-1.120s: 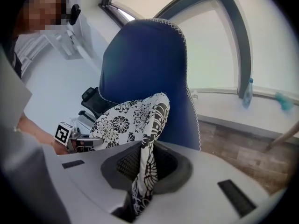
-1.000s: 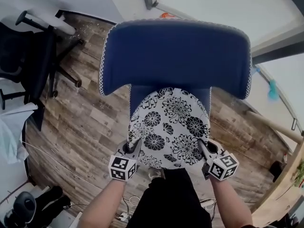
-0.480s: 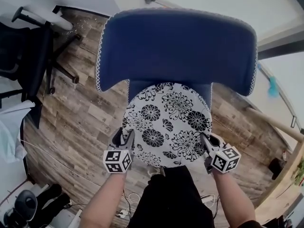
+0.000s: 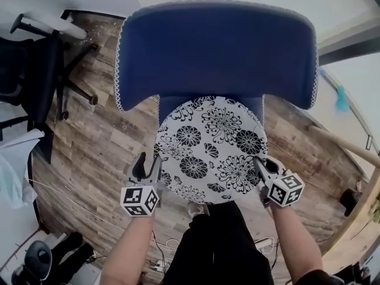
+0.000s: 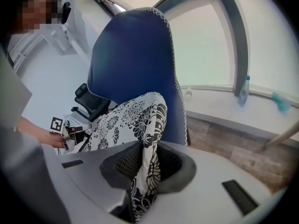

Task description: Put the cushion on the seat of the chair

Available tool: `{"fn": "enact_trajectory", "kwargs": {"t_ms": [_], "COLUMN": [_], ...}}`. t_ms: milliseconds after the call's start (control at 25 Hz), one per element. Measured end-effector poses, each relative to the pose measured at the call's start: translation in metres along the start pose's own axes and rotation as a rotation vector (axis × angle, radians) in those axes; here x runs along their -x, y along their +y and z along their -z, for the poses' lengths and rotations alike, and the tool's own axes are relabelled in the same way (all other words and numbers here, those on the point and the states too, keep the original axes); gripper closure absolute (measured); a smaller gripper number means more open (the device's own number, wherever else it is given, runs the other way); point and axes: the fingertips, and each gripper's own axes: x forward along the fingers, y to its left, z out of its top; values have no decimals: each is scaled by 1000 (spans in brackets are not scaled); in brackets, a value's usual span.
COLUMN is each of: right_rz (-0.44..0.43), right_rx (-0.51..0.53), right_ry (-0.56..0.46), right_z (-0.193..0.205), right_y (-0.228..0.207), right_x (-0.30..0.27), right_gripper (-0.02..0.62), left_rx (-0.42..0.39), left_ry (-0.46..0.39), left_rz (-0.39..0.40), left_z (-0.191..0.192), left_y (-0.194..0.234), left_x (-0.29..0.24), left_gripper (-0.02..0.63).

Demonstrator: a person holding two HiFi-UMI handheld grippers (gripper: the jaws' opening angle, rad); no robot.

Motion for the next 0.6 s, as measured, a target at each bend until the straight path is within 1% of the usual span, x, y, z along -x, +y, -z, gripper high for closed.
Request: {"fn": "enact_trajectory", "kwargs": {"t_ms": [80, 160, 360, 440, 600], "right_rz": [52, 113, 248, 269, 256], "right_rx": [33, 62, 123, 131, 133], "right_ry": [26, 49, 34, 20, -20], "right_z": [1, 0, -12, -16, -31], "right_y": [-4, -7, -9, -7, 14], "right_x": [2, 4, 19, 25, 37], "right_gripper": [495, 469, 426, 408, 399], "left_rx": [15, 25, -23, -43, -75], "left_ry": [-28, -59, -120, -135, -144], "left_rz": [16, 36, 86, 99, 105], "left_z": [-10, -22, -51, -60, -72], "left_y": [-1, -1, -2, -3, -6], "left_x": [5, 11, 30, 41, 67], "left_gripper": [411, 411, 411, 411, 411]}}
